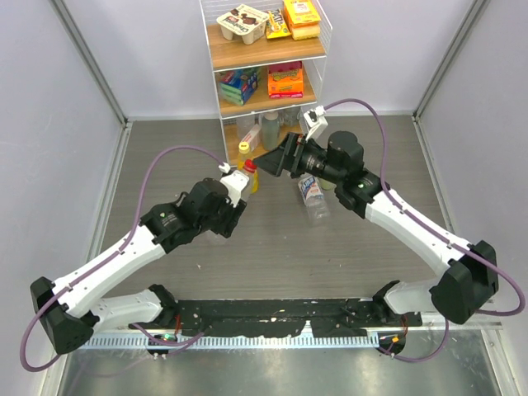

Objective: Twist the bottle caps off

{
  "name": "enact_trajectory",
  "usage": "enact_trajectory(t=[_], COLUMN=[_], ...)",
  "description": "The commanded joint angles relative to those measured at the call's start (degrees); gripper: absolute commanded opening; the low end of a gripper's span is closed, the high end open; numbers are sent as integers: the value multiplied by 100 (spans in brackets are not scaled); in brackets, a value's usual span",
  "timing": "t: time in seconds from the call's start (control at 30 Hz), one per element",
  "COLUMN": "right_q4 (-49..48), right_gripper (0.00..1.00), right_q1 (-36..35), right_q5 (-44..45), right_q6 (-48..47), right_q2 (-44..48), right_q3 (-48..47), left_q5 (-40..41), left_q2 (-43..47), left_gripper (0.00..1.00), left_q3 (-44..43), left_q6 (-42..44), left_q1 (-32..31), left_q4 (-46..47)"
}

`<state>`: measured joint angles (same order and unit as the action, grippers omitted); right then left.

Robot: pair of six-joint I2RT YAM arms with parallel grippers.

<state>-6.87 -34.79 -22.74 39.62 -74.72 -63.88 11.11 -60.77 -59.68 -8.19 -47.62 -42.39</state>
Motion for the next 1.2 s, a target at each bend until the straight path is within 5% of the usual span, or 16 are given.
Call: enact_trajectory(t=[0.0, 0.43, 0.7, 0.97, 1.17], right_q4=[-209, -657, -798, -904, -1000], right_gripper=[91, 70, 46, 6, 2], right_q1=[-160, -362, -371, -380, -362], right_q5=[42, -107, -301, -248, -634], right_q6=[196, 415, 503, 346, 152], right_q2=[-192, -508, -649, -421, -193], right_q3=[-406, -380, -319, -125, -11], left_q5=[216, 198, 198, 23, -548], left_q2=[-31, -14, -13, -49, -145], left_gripper=[0, 0, 0, 0, 0], left_q3=[-17, 62, 79, 27, -166], left_q6=[19, 1, -16, -34, -52], left_q1=[-2, -2, -11, -2, -11], left_q4=[47, 91, 100, 56, -85])
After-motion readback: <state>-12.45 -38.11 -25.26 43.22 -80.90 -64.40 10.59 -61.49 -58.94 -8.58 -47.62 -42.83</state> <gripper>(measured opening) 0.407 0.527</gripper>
